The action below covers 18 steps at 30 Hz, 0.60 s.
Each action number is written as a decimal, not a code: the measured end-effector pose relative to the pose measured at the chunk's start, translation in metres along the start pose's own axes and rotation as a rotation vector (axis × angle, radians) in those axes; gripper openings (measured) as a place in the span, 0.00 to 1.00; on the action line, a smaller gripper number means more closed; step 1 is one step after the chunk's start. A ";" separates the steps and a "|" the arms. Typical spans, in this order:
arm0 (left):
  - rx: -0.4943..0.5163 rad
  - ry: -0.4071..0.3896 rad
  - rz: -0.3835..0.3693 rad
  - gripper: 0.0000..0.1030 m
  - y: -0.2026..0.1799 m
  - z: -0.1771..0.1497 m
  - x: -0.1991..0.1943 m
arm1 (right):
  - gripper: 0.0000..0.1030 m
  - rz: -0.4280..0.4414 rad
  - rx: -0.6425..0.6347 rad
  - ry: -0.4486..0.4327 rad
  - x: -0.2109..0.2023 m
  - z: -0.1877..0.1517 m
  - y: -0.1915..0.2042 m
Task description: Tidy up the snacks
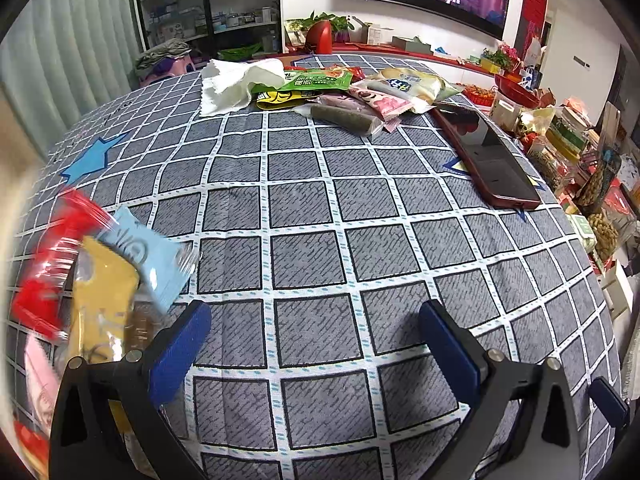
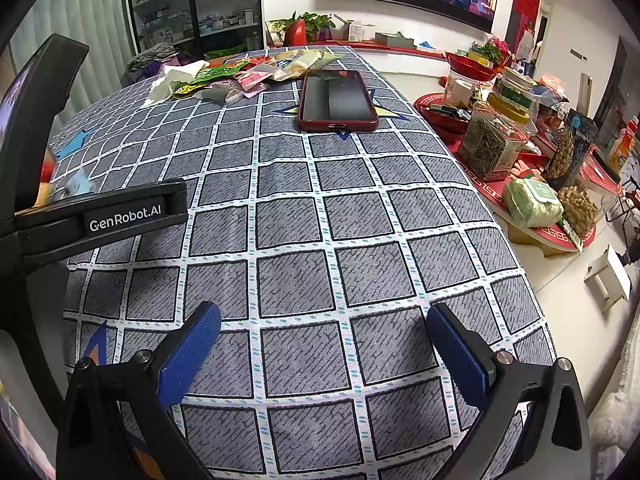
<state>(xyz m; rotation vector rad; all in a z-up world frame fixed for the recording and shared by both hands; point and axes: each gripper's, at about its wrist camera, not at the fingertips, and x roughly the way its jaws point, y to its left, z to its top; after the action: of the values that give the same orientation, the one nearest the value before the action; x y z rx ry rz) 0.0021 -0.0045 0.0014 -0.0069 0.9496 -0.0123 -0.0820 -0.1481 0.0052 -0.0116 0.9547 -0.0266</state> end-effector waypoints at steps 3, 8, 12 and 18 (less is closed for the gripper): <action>0.000 0.000 0.000 1.00 0.001 0.000 0.000 | 1.00 0.000 0.000 0.000 0.000 0.000 0.000; 0.000 0.000 0.000 1.00 0.001 0.000 0.000 | 1.00 0.000 0.000 0.000 0.000 0.000 0.000; 0.000 0.000 0.000 1.00 0.001 0.000 0.000 | 1.00 0.000 0.000 0.000 0.000 0.000 0.000; 0.000 0.000 0.000 1.00 0.001 0.000 0.000 | 1.00 0.000 0.000 0.000 0.000 0.000 0.000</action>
<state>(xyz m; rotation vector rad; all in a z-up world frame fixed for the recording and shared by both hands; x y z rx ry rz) 0.0020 -0.0039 0.0015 -0.0069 0.9494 -0.0122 -0.0822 -0.1482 0.0052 -0.0116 0.9545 -0.0267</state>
